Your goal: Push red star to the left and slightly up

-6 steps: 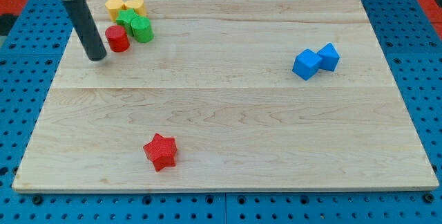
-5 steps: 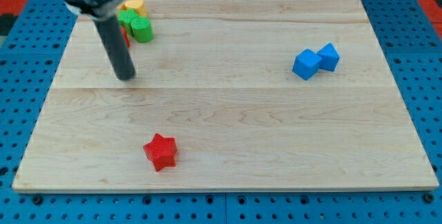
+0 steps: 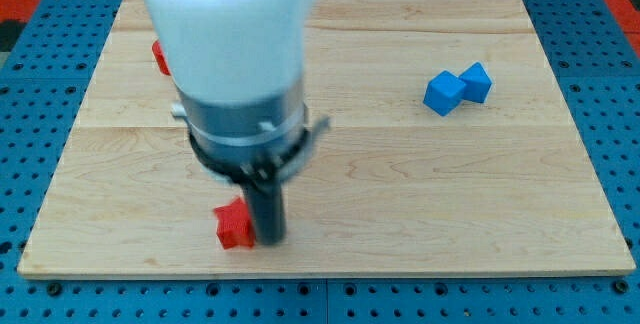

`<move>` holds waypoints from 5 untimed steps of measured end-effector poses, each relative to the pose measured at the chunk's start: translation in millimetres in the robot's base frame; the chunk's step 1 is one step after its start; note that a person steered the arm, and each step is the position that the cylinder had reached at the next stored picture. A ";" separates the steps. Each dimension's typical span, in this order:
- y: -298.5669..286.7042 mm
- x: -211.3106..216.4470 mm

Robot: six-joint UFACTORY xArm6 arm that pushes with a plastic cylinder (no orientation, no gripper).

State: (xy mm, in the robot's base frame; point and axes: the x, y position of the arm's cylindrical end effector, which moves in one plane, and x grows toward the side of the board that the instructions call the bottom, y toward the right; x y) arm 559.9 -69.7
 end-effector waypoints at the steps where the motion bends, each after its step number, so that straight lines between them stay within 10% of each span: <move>1: -54.7 -29.2; 3: -24.4 46.0; 5: -68.5 -30.7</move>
